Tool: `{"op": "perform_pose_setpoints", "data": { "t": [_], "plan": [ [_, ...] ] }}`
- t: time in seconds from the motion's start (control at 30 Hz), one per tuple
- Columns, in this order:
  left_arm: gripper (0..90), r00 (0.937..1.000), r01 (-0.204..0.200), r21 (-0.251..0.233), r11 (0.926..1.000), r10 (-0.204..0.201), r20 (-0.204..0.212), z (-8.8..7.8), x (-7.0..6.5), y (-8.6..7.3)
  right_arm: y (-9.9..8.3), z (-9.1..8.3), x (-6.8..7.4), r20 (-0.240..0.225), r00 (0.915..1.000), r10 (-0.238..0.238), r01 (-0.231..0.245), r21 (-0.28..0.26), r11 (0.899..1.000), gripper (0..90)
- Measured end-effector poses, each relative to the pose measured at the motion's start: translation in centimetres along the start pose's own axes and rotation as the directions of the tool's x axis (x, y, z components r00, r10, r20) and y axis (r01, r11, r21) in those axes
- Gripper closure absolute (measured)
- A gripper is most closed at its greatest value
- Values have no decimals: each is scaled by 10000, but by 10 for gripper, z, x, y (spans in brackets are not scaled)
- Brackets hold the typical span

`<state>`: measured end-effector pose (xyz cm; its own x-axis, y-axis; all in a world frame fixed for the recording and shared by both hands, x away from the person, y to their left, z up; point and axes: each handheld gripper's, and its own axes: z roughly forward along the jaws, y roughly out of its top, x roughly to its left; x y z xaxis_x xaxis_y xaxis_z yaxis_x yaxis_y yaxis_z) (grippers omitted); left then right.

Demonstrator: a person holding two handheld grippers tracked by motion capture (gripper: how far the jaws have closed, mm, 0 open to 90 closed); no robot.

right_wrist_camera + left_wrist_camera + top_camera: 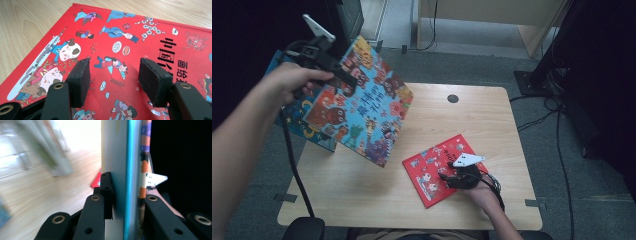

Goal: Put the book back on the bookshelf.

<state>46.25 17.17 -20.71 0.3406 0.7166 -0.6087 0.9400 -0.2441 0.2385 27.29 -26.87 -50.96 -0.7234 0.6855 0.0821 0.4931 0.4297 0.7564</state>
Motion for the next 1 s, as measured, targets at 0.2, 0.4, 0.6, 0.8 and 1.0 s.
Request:
{"op": "perform_pose_setpoints", "data": {
  "t": [0.2, 0.4, 0.6, 0.8, 1.0],
  "plan": [
    [813, 9929, 1062, -1286, 9860, -1121, -401, -73, 44, -20, -1, 0, 1, 27, 10000, 27, -27, -32, 10000, 431],
    [802, 9723, 1694, -2164, 9615, -1990, -1227, -117, 78, -42, -1, 0, 1, 91, 9999, -52, 53, -59, 10000, 431],
    [803, 9467, 2431, -2264, 9432, -2816, -1565, -130, 115, -52, 0, 2, 2, 167, 9997, -183, 185, -71, 9998, 431],
    [800, 9220, 2784, -2190, 9352, -3241, -2119, -127, 135, -51, 0, 2, 1, 168, 9997, -183, 185, -116, 9998, 431],
    [800, 9188, 2671, -1772, 9472, -3058, -2496, -102, 137, -36, 0, 3, 2, 127, 9997, -188, 189, -94, 9998, 430]
  ]
}}
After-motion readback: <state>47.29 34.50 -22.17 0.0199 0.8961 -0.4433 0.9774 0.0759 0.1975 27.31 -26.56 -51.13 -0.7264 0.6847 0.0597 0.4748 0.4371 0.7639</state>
